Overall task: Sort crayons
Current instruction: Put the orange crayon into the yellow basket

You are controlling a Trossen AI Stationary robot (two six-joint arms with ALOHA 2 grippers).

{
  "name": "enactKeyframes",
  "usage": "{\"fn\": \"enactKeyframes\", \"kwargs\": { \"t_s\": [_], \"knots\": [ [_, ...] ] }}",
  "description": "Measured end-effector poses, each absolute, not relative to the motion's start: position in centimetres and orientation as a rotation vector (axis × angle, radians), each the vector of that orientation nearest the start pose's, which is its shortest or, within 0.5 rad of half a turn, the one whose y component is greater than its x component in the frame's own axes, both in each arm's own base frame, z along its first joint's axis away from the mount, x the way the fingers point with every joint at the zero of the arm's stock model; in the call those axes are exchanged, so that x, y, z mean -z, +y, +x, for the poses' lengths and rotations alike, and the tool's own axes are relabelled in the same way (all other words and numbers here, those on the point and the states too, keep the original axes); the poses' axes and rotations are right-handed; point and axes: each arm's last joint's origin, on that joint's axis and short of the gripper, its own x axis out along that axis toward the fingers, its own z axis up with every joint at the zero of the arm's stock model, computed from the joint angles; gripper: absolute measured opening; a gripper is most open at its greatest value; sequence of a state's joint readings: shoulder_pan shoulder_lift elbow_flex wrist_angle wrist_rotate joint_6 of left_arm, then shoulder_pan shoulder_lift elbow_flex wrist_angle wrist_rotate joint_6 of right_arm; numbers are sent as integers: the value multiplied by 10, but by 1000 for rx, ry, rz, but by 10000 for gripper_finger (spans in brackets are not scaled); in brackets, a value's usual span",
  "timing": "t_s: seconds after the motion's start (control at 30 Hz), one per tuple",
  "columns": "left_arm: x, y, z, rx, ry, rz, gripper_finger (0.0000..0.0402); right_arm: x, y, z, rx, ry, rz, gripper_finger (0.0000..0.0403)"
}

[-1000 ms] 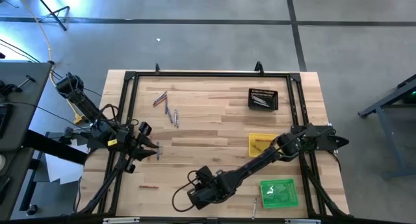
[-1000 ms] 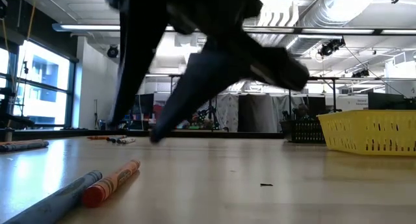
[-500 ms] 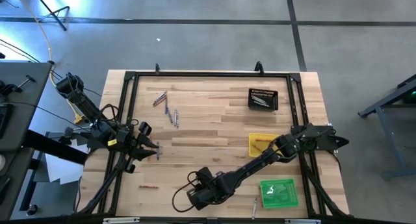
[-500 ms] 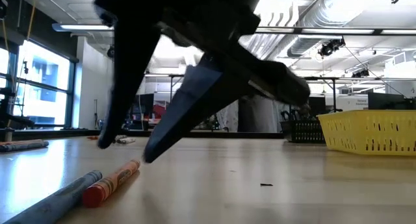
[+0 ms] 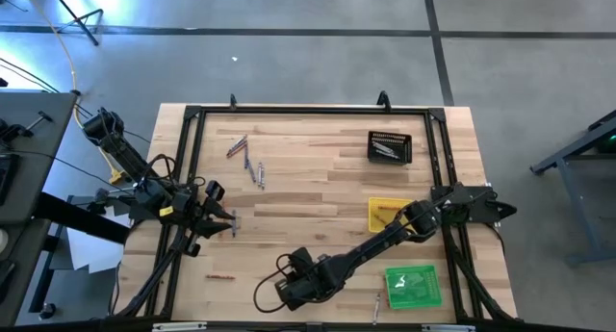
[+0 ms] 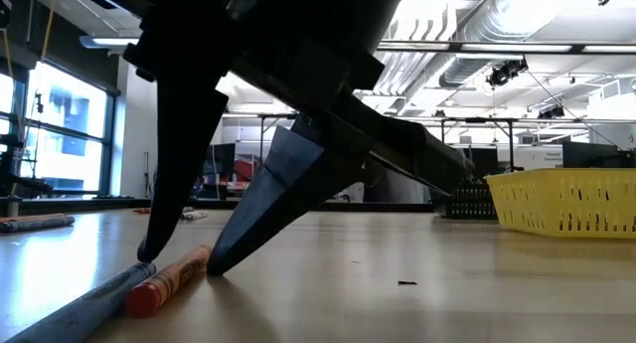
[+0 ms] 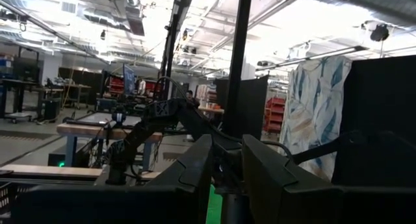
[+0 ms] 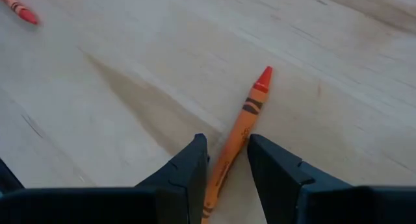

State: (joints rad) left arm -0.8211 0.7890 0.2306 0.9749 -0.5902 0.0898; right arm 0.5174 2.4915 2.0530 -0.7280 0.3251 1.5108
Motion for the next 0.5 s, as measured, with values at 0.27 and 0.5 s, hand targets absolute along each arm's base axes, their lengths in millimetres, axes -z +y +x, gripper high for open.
{"fn": "enactKeyframes", "kwargs": {
  "t_s": [0.27,0.5],
  "knots": [
    [-249,-104,119,210,-327,-182,74,-120,243,448,668,970,851,80],
    [-249,-104,119,211,-325,-181,74,-121,242,445,657,1030,819,30]
  ]
}}
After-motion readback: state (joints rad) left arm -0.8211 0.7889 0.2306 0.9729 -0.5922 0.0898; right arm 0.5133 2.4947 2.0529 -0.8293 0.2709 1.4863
